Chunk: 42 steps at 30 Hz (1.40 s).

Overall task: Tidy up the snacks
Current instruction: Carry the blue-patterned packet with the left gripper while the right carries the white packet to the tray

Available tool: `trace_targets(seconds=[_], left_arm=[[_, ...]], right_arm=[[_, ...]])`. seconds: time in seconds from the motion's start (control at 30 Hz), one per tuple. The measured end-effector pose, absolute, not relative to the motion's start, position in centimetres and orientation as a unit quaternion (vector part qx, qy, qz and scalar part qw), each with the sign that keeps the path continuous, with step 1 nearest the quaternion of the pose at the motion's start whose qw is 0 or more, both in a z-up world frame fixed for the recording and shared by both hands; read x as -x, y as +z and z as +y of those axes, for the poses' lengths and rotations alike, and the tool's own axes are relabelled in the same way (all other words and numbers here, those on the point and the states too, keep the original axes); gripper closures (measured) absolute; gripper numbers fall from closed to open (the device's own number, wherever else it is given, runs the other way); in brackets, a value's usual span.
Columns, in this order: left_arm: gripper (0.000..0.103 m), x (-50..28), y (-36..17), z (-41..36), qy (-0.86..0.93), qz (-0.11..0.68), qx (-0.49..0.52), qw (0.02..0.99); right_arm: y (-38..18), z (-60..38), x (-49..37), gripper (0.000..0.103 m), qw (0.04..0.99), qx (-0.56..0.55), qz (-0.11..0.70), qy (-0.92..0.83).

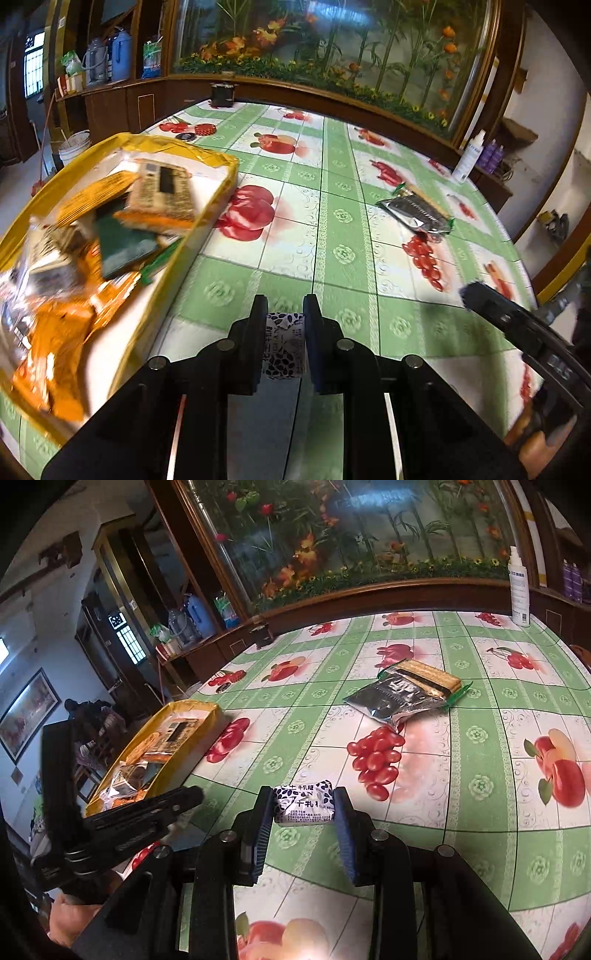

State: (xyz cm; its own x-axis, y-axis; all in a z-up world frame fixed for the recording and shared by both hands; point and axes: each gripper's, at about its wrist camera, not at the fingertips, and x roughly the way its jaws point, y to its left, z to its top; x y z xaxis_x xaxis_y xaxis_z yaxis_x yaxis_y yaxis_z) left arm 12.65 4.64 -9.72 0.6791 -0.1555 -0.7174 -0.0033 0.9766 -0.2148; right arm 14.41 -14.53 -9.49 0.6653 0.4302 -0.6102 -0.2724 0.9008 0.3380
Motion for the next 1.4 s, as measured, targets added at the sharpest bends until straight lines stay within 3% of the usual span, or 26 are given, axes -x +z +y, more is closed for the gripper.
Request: trace_targets(seconds=[0.57, 1.4], left_arm=[[0.086, -5.3, -8.2, 11.8, -0.021, 0.372, 0.138, 0.918], [0.086, -5.9, -6.2, 20.1, 0.077, 0.336, 0.144, 0.927]], right_arm=[[-10.2, -9.3, -9.9, 0.070, 0.910, -0.081, 0.330, 0.236], [-7.6, 4.5, -12.1, 0.069, 0.875, -0.028, 0.336, 0.348]])
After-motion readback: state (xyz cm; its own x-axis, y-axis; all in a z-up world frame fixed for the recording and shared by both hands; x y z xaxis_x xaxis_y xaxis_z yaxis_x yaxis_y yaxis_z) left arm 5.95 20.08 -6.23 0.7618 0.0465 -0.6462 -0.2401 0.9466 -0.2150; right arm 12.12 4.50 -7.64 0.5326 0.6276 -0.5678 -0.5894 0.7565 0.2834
